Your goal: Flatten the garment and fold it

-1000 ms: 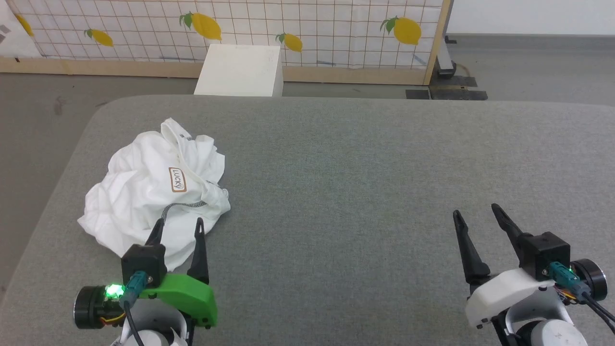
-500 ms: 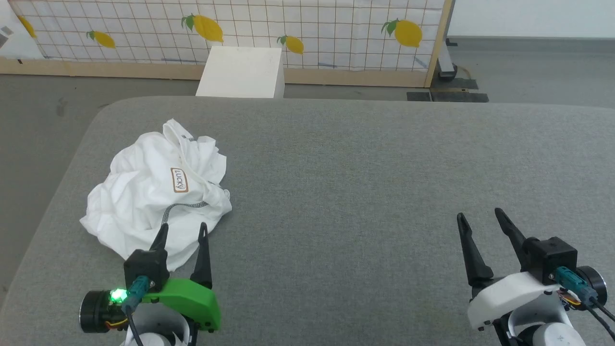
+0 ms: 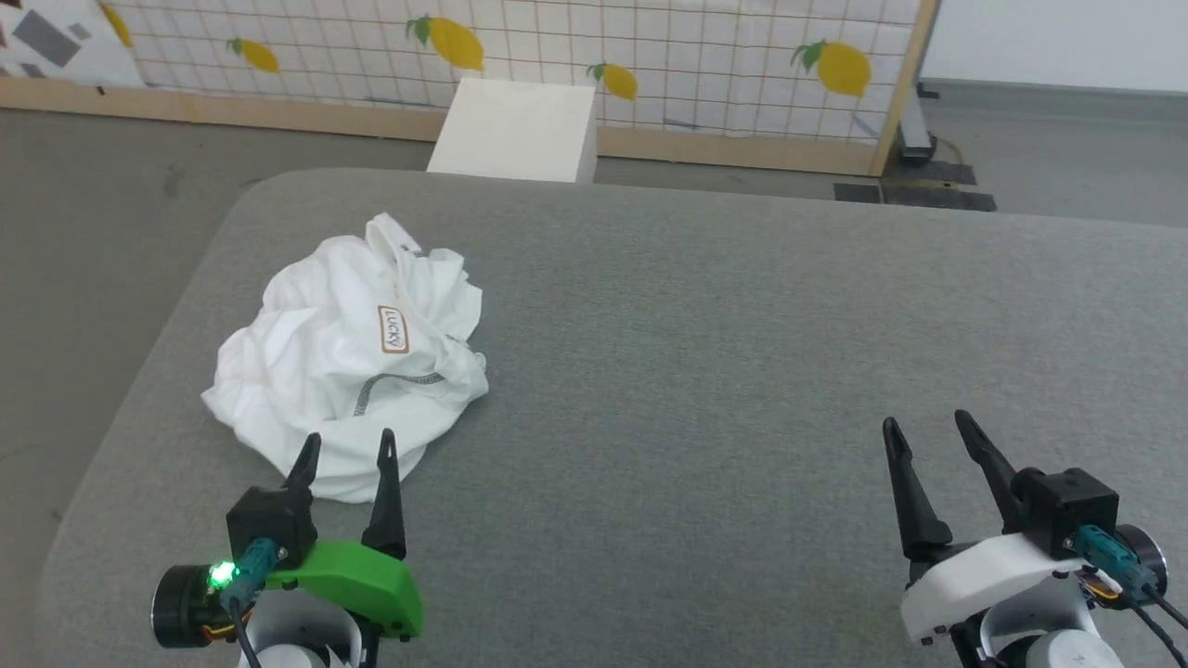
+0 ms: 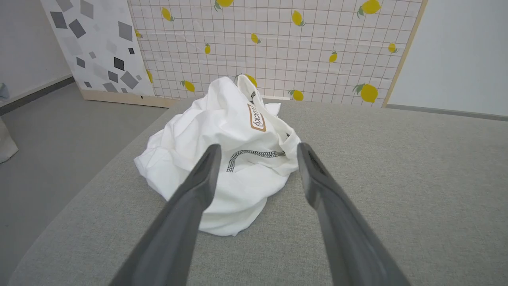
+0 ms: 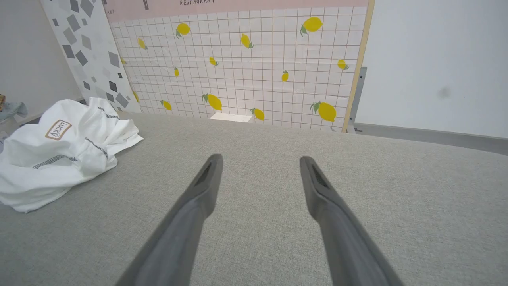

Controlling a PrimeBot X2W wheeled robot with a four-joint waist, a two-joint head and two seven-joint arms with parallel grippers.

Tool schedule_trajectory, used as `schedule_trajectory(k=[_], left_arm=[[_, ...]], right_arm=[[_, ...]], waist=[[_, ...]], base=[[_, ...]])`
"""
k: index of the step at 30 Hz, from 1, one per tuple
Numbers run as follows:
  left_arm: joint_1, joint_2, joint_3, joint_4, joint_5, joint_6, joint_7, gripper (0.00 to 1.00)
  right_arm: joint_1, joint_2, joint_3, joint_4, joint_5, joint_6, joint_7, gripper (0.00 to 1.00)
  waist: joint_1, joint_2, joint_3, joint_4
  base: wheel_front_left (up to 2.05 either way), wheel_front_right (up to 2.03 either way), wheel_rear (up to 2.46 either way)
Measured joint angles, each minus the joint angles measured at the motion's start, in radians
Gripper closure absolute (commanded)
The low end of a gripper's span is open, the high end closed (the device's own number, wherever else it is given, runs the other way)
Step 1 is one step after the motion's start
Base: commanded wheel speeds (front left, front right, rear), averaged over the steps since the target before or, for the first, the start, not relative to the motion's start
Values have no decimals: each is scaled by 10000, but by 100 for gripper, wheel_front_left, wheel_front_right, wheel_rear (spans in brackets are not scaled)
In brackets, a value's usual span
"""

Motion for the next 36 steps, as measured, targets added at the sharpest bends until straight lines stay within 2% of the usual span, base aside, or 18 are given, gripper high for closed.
schedule_trajectory(k=[22, 36], left_arm=[[119, 0, 136, 261, -362, 2, -483, 0], [210, 0, 180, 449, -734, 2, -763, 0]], right_arm=[[29, 0, 144, 495, 378, 0, -468, 0], [53, 2, 257, 872, 665, 0, -708, 0]], waist=[[0, 0, 4, 1738], [0, 0, 0, 2565]], base=[[0, 0, 0], [0, 0, 0]])
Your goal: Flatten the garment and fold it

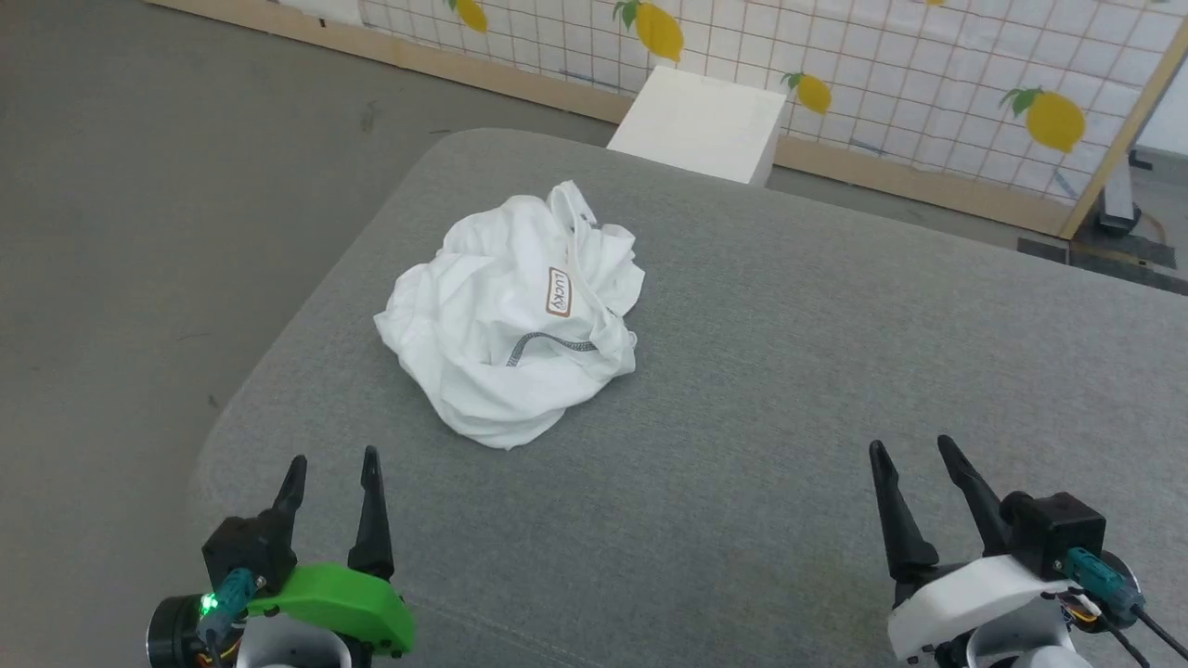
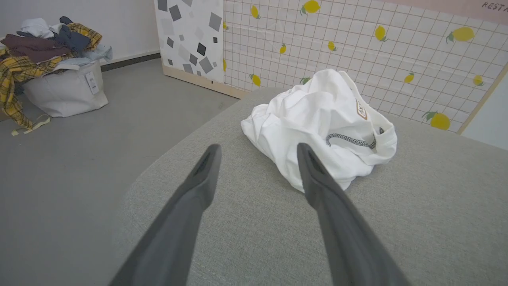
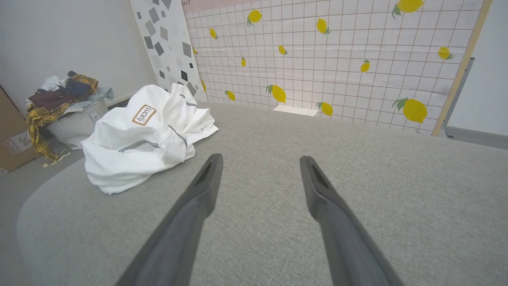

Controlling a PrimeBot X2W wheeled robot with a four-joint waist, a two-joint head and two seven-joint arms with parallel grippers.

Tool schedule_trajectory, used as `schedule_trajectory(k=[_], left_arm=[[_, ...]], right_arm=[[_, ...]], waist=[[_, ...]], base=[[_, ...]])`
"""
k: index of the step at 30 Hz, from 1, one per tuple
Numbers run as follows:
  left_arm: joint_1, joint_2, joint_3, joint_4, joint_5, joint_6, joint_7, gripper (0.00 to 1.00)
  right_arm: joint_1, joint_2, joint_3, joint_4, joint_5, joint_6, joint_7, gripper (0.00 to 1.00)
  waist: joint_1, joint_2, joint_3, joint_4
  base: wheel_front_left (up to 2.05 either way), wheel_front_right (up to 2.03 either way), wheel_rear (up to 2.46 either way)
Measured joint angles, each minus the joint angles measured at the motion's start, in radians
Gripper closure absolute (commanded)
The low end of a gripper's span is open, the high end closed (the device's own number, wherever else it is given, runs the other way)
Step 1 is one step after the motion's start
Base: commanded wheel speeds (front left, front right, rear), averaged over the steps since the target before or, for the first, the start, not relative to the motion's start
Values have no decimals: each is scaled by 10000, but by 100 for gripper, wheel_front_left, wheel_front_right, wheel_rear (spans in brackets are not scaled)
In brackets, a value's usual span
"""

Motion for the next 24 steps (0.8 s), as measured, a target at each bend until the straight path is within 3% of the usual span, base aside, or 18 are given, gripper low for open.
schedule_trajectory(k=[24], left_arm=[[115, 0, 48, 403, -318, 13, -502, 0]], right_arm=[[151, 0, 69, 556, 545, 0, -305, 0]], waist=[[0, 0, -56, 840]], base=[[0, 0, 0]])
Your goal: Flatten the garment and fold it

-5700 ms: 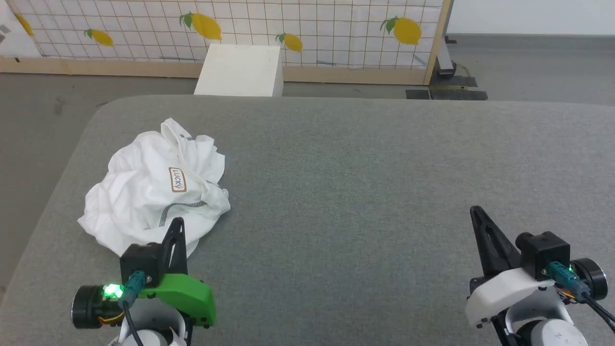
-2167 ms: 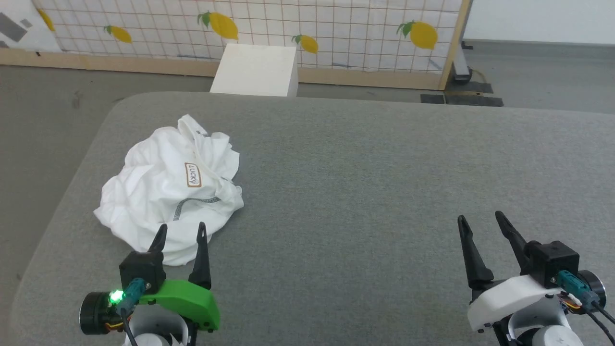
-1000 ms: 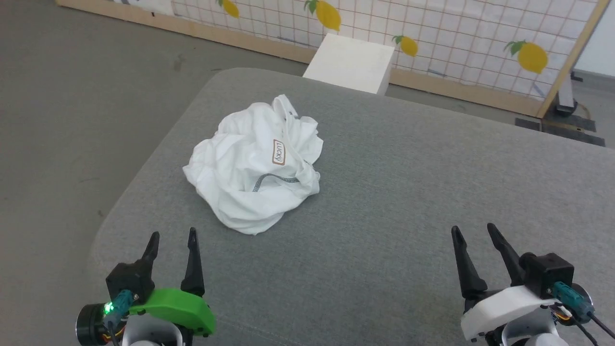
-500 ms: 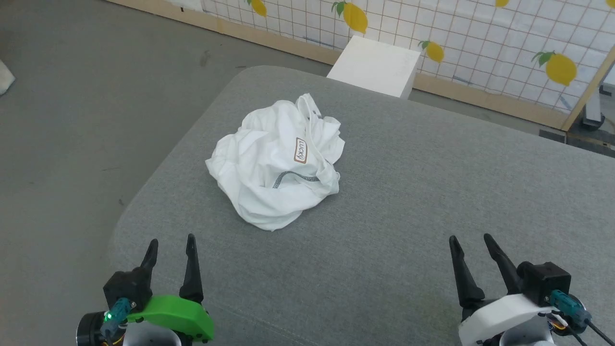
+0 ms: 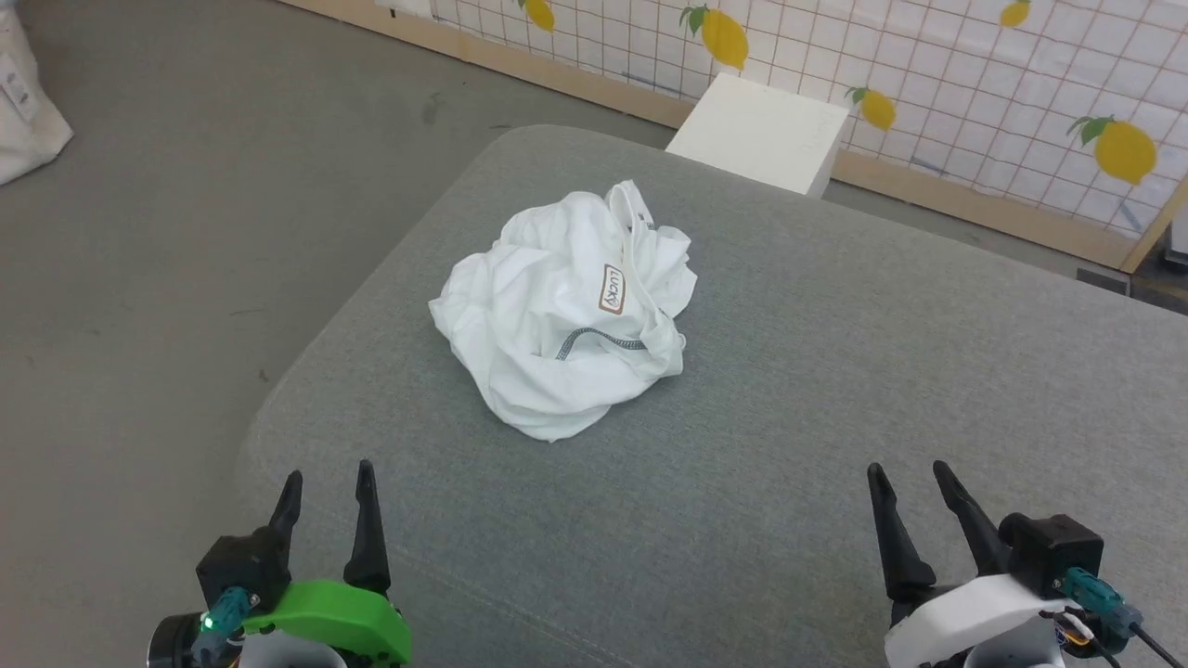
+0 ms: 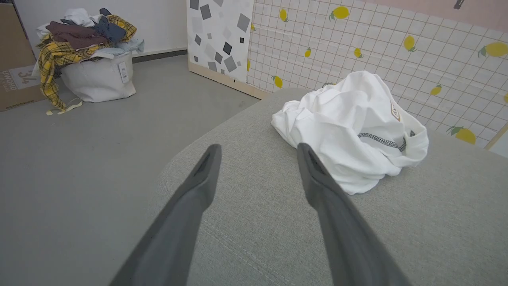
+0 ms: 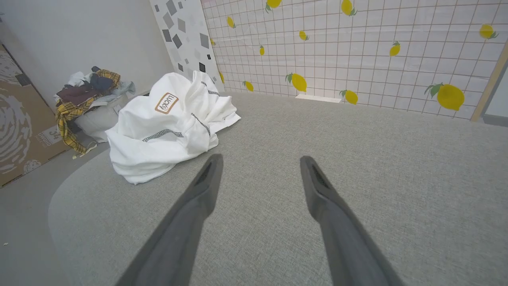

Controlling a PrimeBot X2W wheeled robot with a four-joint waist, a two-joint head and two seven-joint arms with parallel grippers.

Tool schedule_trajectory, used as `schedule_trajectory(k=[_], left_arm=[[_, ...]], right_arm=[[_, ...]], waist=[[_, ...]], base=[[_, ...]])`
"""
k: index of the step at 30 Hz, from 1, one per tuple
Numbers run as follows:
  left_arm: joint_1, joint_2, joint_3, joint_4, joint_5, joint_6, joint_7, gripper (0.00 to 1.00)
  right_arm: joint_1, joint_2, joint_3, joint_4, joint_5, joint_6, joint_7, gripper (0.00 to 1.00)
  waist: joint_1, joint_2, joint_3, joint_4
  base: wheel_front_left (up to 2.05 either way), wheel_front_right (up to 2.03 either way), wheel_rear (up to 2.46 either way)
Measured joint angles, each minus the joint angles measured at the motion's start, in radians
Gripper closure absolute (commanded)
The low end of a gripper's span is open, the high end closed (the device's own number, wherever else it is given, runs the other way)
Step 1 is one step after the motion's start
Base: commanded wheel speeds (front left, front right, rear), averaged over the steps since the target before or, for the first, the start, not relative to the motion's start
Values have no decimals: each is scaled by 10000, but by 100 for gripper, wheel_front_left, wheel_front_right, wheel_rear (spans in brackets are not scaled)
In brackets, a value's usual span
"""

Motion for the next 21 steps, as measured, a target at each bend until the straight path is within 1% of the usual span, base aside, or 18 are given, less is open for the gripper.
schedule_trajectory(k=[16, 19, 21], left_arm=[[-22, 0, -104, 290, -353, 58, -328, 0], [-266, 0, -174, 468, -449, -100, -380, 0], [-732, 15, -268, 669, -518, -253, -451, 0]], right_arm=[[12, 2, 0, 134, 268, -2, -163, 0], [12, 2, -8, 123, 276, -2, -163, 0], [9, 6, -6, 79, 272, 0, -159, 0]], waist=[[0, 0, 81, 252], [0, 0, 147, 233], [0, 0, 223, 210]], base=[[0, 0, 0], [0, 0, 0], [0, 0, 0]])
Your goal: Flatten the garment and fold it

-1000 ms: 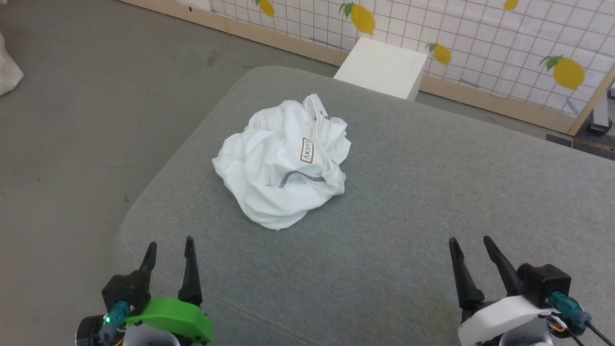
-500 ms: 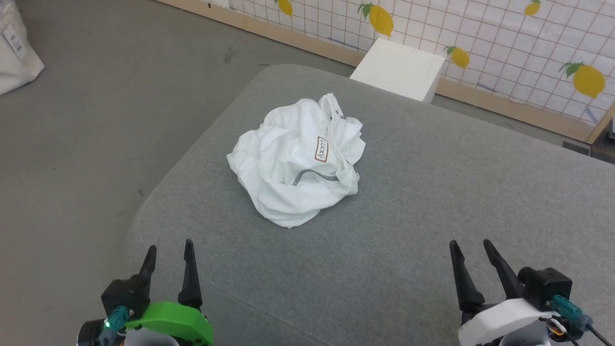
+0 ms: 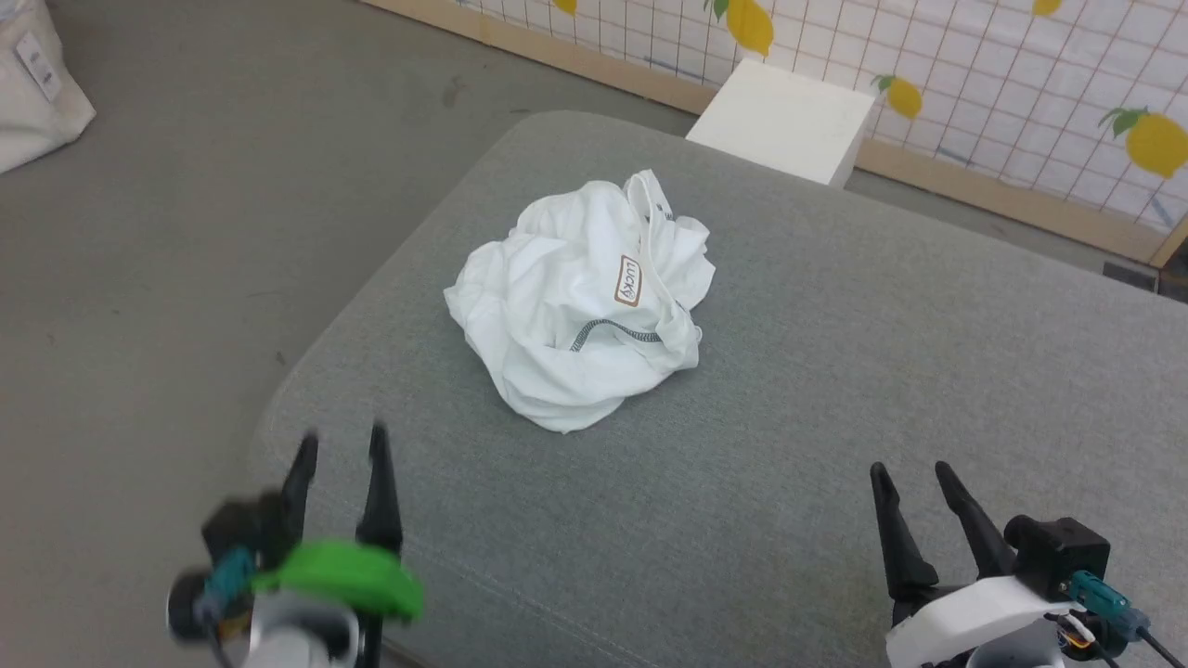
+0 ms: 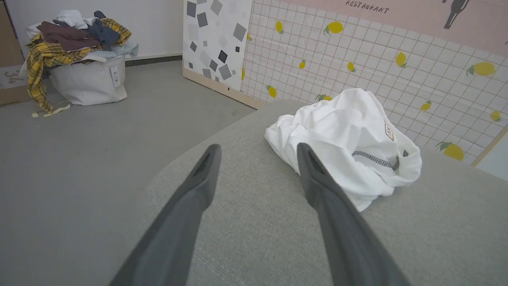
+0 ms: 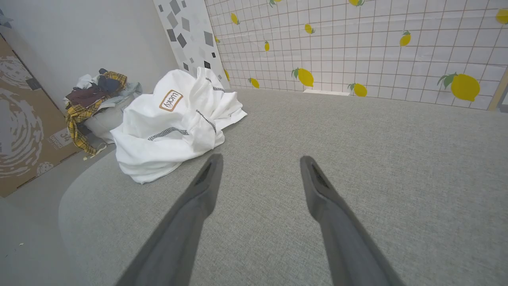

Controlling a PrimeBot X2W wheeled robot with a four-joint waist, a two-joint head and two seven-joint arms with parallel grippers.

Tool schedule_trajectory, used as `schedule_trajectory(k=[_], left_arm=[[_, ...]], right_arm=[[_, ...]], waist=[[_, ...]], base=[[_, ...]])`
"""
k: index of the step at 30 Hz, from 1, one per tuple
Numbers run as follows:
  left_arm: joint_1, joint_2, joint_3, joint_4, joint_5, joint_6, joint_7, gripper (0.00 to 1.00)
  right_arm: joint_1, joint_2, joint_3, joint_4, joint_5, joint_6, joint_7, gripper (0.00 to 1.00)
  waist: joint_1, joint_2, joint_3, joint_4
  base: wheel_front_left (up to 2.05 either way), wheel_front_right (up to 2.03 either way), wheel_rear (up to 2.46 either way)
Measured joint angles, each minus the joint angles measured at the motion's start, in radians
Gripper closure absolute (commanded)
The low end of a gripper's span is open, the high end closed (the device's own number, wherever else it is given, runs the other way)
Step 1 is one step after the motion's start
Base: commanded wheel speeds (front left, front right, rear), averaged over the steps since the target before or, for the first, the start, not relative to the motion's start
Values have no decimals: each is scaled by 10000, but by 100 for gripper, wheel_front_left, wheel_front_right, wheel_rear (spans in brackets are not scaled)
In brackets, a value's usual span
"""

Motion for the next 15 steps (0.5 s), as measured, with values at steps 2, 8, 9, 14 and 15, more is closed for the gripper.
schedule_trajectory(k=[2, 8, 9, 14, 15], left_arm=[[-823, 31, -71, 267, -192, -211, 10, 0], [-3872, 159, -299, 1626, -913, -656, 568, 0], [-4447, 207, -318, 1923, -1030, -700, 788, 0], [-7466, 535, -479, 4263, -1737, -755, 4299, 0], [-7776, 539, -541, 4660, -1802, -675, 5137, 0]], right_arm=[[-6, -2, -6, -88, -17, -2, 17, 0], [-231, 0, -104, -568, -332, -2, 328, 0], [-296, 2, -148, -686, -414, -2, 403, 0], [-546, 8, -980, -1455, -886, -2, 805, 0], [-546, 8, -1166, -1569, -951, -2, 855, 0]], waist=[[0, 0, 108, -40], [0, 0, 633, -287], [0, 0, 752, -359], [1, 0, 1593, -1062], [1, 0, 1729, -1191]], base=[[0, 0, 0], [0, 0, 0], [0, 0, 0], [0, 0, 0], [0, 0, 0]])
